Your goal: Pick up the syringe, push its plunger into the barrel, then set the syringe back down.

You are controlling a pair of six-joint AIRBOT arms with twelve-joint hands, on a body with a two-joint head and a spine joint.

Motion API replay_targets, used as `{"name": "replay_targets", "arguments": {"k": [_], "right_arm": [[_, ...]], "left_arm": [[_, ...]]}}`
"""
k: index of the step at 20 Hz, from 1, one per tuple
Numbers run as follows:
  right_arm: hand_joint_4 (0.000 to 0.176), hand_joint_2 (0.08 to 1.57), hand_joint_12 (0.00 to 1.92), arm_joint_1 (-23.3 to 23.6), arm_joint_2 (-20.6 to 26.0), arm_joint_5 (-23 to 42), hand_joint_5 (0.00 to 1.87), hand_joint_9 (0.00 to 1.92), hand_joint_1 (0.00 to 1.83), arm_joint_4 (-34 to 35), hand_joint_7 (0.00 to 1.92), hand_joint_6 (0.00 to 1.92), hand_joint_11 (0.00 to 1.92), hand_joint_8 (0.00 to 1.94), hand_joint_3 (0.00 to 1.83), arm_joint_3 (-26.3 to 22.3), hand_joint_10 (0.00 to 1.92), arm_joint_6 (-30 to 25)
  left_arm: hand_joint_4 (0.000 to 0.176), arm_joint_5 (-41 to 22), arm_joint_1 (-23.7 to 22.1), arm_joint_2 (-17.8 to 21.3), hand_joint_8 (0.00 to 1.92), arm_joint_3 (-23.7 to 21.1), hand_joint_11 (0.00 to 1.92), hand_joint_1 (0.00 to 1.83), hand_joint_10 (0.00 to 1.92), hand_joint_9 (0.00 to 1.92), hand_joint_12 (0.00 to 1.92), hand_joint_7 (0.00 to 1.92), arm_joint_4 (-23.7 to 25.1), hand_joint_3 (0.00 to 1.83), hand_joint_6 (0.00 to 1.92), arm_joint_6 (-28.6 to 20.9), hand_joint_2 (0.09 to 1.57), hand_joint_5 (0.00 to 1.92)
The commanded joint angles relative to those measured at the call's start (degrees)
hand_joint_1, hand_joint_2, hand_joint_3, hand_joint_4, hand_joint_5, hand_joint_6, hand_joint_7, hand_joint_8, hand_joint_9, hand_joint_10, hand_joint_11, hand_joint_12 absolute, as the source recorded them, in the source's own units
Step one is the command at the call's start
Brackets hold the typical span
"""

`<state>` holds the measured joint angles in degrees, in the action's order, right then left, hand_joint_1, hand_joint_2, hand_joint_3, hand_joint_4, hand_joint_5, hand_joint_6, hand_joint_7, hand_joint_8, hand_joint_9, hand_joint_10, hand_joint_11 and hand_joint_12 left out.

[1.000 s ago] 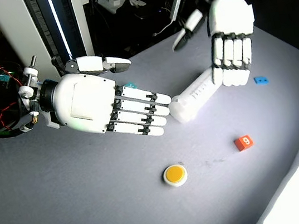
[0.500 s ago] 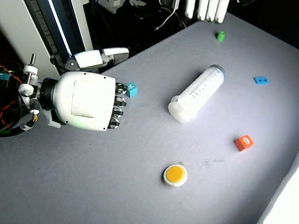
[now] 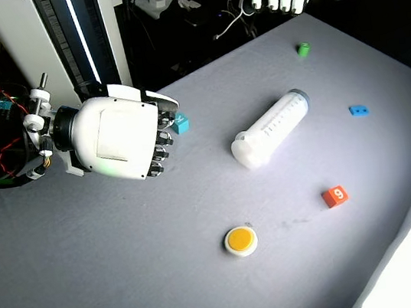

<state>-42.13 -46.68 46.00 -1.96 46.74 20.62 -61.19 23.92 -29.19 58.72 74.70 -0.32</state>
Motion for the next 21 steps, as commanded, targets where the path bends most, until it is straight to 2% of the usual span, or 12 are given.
{"name": "replay_targets", "arguments": {"k": [1,2,3,4,6,7,8,9,11,15,19,21], "right_arm": [[0.176,1.41,1.92,0.21,0.13,6.60,1.66,1.88,1.15,0.32,1.76,1.92,1.92,1.94,0.08,-0.21,1.92,-0.52],[0.176,1.44,1.92,0.21,0.13,6.60,1.69,1.89,1.12,0.31,1.77,1.92,1.92,1.94,0.10,-0.21,1.92,-0.52],[0.176,1.43,1.92,0.20,0.13,6.63,1.69,1.89,1.12,0.30,1.77,1.92,1.92,1.94,0.10,-0.21,1.92,-0.52],[0.176,1.41,1.92,0.21,0.13,6.63,1.67,1.89,1.17,0.30,1.76,1.92,1.92,1.94,0.09,-0.20,1.92,-0.52],[0.176,1.42,1.92,0.20,0.14,6.67,1.70,1.88,1.10,0.28,1.77,1.92,1.92,1.94,0.10,-0.21,1.92,-0.52],[0.176,1.41,1.92,0.22,0.13,6.67,1.70,1.87,1.11,0.28,1.77,1.92,1.92,1.94,0.10,-0.21,1.92,-0.52],[0.176,1.40,1.92,0.21,0.13,6.73,1.69,1.88,1.13,0.20,1.76,1.92,1.92,1.94,0.09,-0.21,1.92,-0.52],[0.176,1.40,1.92,0.18,0.15,6.77,1.69,1.88,1.14,0.20,1.76,1.92,1.92,1.94,0.09,-0.21,1.92,-0.52],[0.169,1.41,1.92,0.17,0.14,6.82,1.70,1.84,1.07,0.20,1.76,1.92,1.92,1.94,0.10,-0.21,1.92,-0.52],[0.168,1.36,1.92,0.16,0.14,6.89,1.66,1.81,1.14,0.16,1.73,1.92,1.89,1.94,0.09,-0.22,1.92,-0.52],[0.141,1.34,1.92,0.16,0.13,6.89,1.70,1.83,1.15,-0.01,1.75,1.92,1.92,1.94,0.11,-0.22,1.92,-0.53],[0.136,1.33,1.92,0.16,0.15,6.90,1.68,1.82,1.13,-0.08,1.74,1.92,1.90,1.94,0.11,-0.22,1.92,-0.53]], "left_arm": [[0.064,-4.52,-0.69,-0.24,1.92,0.38,1.65,1.11,1.92,1.68,1.92,1.66,-4.91,0.00,1.92,0.10,1.36,1.61],[0.051,-5.14,-0.68,-0.19,1.92,0.43,1.64,1.13,1.92,1.67,1.92,1.65,-4.93,0.00,1.92,-0.66,1.33,1.60],[0.003,-5.15,-0.60,0.00,1.92,0.14,1.63,1.09,1.92,1.67,1.92,1.65,-4.92,0.00,1.92,-1.18,1.34,1.61],[0.000,-5.84,-0.24,0.11,1.92,0.09,1.64,1.11,1.92,1.68,1.92,1.66,-4.20,0.00,1.92,-1.15,1.36,1.59],[0.000,-8.25,0.34,0.16,1.92,0.81,1.61,1.14,1.92,1.65,1.92,1.62,-4.09,0.00,1.92,0.51,1.35,1.56],[0.001,-8.72,0.54,0.12,1.92,1.09,1.61,1.11,1.92,1.66,1.92,1.63,-4.15,0.00,1.92,1.89,1.34,1.57],[0.011,-9.11,0.84,0.14,1.92,0.99,1.63,1.15,1.92,1.67,1.92,1.64,-4.15,0.00,1.92,2.41,1.32,1.57],[0.051,-9.43,0.89,0.13,1.92,1.02,1.64,1.16,1.92,1.68,1.92,1.65,-4.34,0.00,1.92,2.41,1.32,1.58],[0.068,-9.72,1.14,0.16,1.92,1.18,1.65,1.16,1.92,1.68,1.92,1.64,-4.65,0.00,1.92,2.40,1.34,1.57],[0.069,-9.61,1.14,0.19,1.92,1.65,1.65,1.15,1.92,1.68,1.92,1.66,-4.55,0.00,1.92,2.27,1.33,1.61],[0.066,-10.83,1.10,-0.03,1.92,2.10,1.62,1.10,1.92,1.66,1.92,1.64,-3.76,0.00,1.92,2.26,1.36,1.59],[0.067,-11.00,1.05,-0.05,1.92,1.96,1.61,1.11,1.92,1.65,1.92,1.63,-3.60,0.00,1.92,2.21,1.36,1.57]]}}
